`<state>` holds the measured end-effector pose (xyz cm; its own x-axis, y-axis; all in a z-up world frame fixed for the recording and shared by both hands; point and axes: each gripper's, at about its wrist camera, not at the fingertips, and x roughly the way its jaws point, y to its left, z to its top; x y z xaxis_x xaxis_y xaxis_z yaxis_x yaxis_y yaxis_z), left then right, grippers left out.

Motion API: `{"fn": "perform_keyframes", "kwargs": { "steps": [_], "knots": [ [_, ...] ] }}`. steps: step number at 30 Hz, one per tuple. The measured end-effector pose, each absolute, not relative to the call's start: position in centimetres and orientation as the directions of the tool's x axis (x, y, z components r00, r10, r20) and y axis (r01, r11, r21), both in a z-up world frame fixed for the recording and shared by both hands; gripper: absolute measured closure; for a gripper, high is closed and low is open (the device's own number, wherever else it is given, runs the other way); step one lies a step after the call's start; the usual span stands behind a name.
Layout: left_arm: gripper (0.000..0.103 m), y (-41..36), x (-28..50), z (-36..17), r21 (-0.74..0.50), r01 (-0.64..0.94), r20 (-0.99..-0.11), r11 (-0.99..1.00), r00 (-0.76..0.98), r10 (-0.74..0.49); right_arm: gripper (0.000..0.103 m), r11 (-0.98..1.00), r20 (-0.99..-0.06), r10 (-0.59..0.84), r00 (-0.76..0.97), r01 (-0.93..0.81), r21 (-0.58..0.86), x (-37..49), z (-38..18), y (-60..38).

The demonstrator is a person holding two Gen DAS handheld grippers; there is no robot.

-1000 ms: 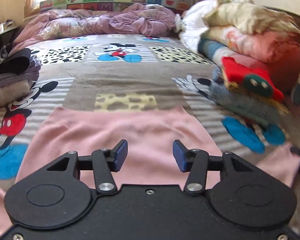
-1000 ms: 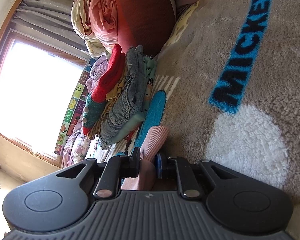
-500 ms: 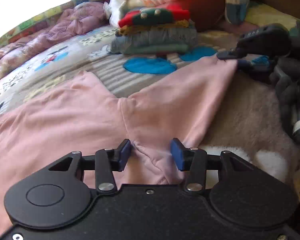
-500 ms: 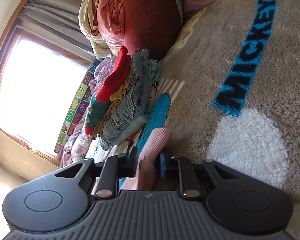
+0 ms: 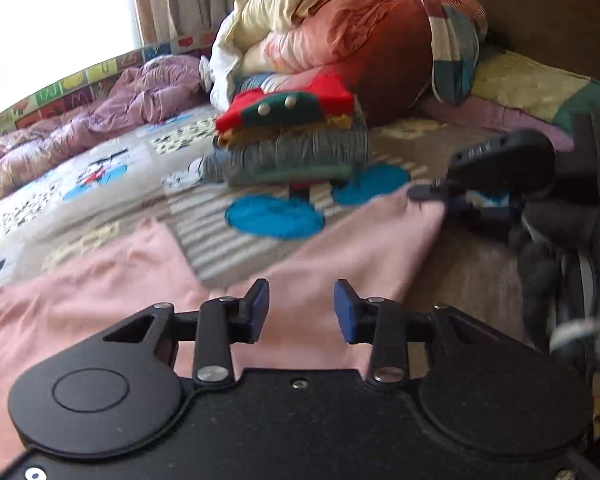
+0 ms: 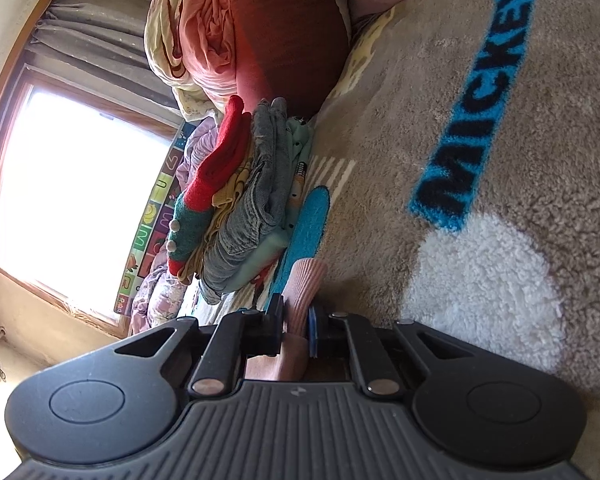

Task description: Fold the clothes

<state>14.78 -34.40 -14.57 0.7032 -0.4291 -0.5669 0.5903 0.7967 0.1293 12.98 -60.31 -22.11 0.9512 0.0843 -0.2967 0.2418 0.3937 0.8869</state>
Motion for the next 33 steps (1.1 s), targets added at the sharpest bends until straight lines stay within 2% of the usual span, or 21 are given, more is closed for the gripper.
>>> {"fn": "perform_keyframes", "kwargs": {
  "steps": [11,15,18,20,22,24,27,29,32,33],
  "knots": [
    [0.068,-38.3,19.3,-16.5,0.039,0.606,-0.655,0.795,0.616,-0.437,0.093,0.344,-0.277,0.097,0.956,0.229,0.911,12.7,-22.4,-61.0],
    [0.068,-39.3,18.3,-15.9,0.085,0.598,-0.600,0.797,0.670,-0.438,0.093,0.327,-0.269,0.083,0.960,0.229,0.917,12.5,-22.4,-61.4],
    [0.068,-40.5,18.4,-15.8,0.061,0.614,-0.594,0.787,0.656,-0.466,0.093,0.323,-0.264,0.077,0.961,0.227,0.919,12.4,-22.4,-61.6],
    [0.069,-41.7,18.9,-16.9,0.100,0.632,-0.623,0.769,0.642,-0.447,0.093,0.323,-0.264,0.075,0.962,0.227,0.919,12.3,-22.4,-61.7],
    [0.068,-42.1,18.7,-15.6,0.115,0.626,-0.598,0.771,0.664,-0.450,0.093,0.322,-0.265,0.072,0.962,0.229,0.919,12.2,-22.4,-61.8],
    [0.068,-42.1,18.7,-14.8,0.075,0.625,-0.555,0.777,0.674,-0.488,0.093,0.319,-0.263,0.070,0.962,0.228,0.920,12.1,-22.4,-61.9],
    [0.069,-43.9,19.4,-16.6,0.095,0.667,-0.639,0.739,0.610,-0.468,0.093,0.318,-0.265,0.067,0.962,0.231,0.920,11.9,-22.5,-62.0],
    [0.068,-44.5,18.7,-16.0,0.171,0.665,-0.606,0.727,0.652,-0.455,0.093,0.314,-0.264,0.063,0.963,0.232,0.921,11.9,-22.5,-62.1],
    [0.069,-44.6,17.9,-15.6,0.164,0.667,-0.547,0.726,0.674,-0.496,0.093,0.310,-0.261,0.059,0.964,0.231,0.922,11.8,-22.5,-62.3],
    [0.069,-45.2,18.3,-16.5,0.160,0.689,-0.597,0.707,0.638,-0.487,0.093,0.309,-0.259,0.057,0.964,0.230,0.923,11.7,-22.5,-62.4]
  ]
}}
